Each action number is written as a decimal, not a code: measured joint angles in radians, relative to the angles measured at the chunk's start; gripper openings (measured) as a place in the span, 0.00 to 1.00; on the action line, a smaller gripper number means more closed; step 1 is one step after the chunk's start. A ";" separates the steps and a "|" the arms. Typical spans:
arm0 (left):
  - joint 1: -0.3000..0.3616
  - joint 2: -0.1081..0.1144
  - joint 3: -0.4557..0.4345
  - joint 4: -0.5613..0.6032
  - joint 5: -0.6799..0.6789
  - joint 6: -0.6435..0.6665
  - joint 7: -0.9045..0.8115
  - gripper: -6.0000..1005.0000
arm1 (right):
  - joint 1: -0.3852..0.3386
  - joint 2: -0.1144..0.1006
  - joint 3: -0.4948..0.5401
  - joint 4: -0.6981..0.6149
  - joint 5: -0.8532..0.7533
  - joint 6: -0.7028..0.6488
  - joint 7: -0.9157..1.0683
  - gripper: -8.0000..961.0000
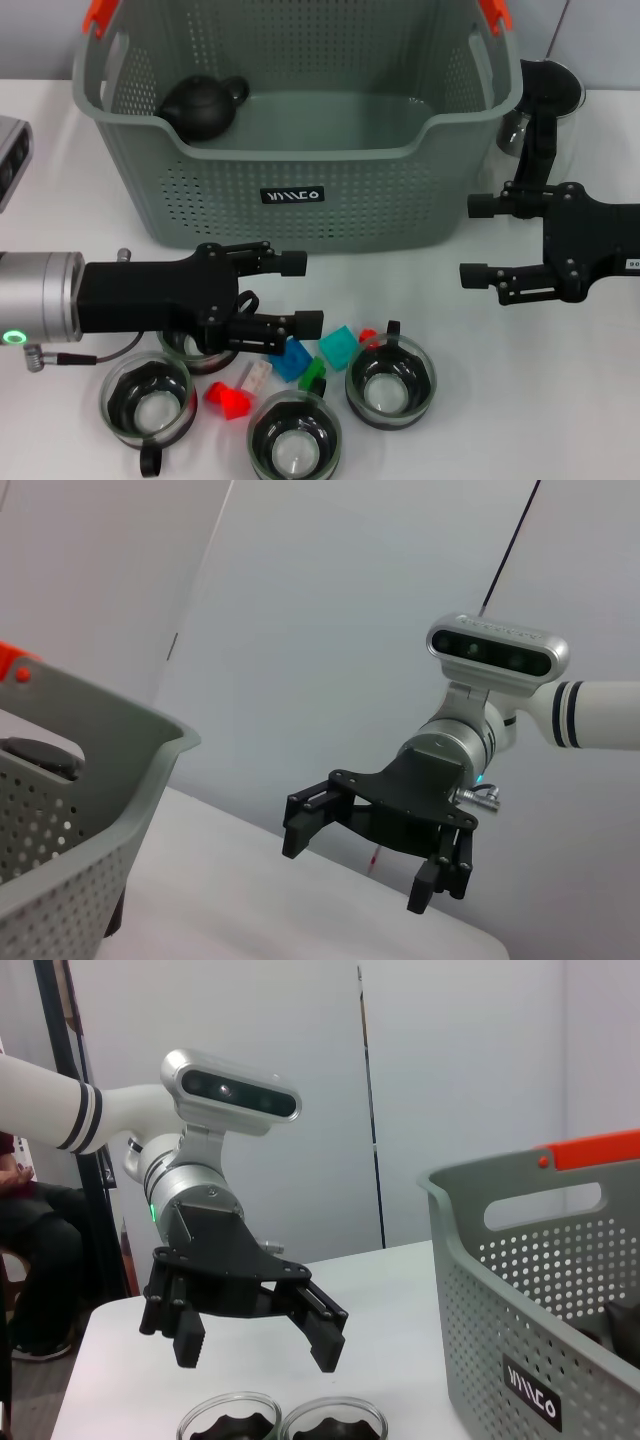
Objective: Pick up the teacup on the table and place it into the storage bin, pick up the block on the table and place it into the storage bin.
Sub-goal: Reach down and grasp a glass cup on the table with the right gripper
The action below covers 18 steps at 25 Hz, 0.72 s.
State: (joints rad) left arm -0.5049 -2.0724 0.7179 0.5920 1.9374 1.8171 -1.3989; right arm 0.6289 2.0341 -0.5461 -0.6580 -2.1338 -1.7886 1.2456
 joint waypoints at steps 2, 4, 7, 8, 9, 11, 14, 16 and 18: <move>0.000 0.000 0.000 0.000 0.000 0.000 0.000 0.87 | 0.000 0.000 0.000 0.000 0.000 0.000 0.000 0.93; -0.001 0.000 0.000 0.000 0.000 0.000 0.000 0.87 | 0.000 0.000 0.000 0.000 0.000 0.000 0.000 0.93; -0.001 0.000 0.000 0.000 0.000 0.001 0.000 0.87 | 0.000 0.000 -0.001 0.000 0.000 0.000 0.000 0.93; -0.001 0.000 0.000 0.000 0.000 0.001 0.000 0.87 | 0.000 0.000 -0.002 0.000 0.000 0.000 0.002 0.93; -0.001 0.000 0.001 0.000 0.001 0.002 0.000 0.87 | 0.001 -0.001 -0.004 0.000 0.000 0.000 0.004 0.93; -0.001 0.003 0.002 0.000 0.005 0.005 0.000 0.87 | 0.006 -0.005 -0.012 0.000 -0.003 -0.001 0.019 0.93; 0.000 0.007 0.003 0.001 0.018 0.009 -0.003 0.87 | 0.016 -0.012 -0.030 -0.005 -0.006 -0.006 0.047 0.93; 0.002 0.009 0.003 0.004 0.024 0.010 -0.005 0.87 | 0.021 -0.014 -0.036 -0.012 -0.006 -0.007 0.057 0.93; 0.002 0.010 0.003 0.005 0.026 0.015 -0.005 0.87 | 0.026 -0.015 -0.037 -0.015 -0.006 -0.008 0.060 0.93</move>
State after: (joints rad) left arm -0.5026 -2.0627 0.7210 0.5971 1.9636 1.8323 -1.4042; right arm 0.6554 2.0190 -0.5834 -0.6726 -2.1399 -1.7969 1.3056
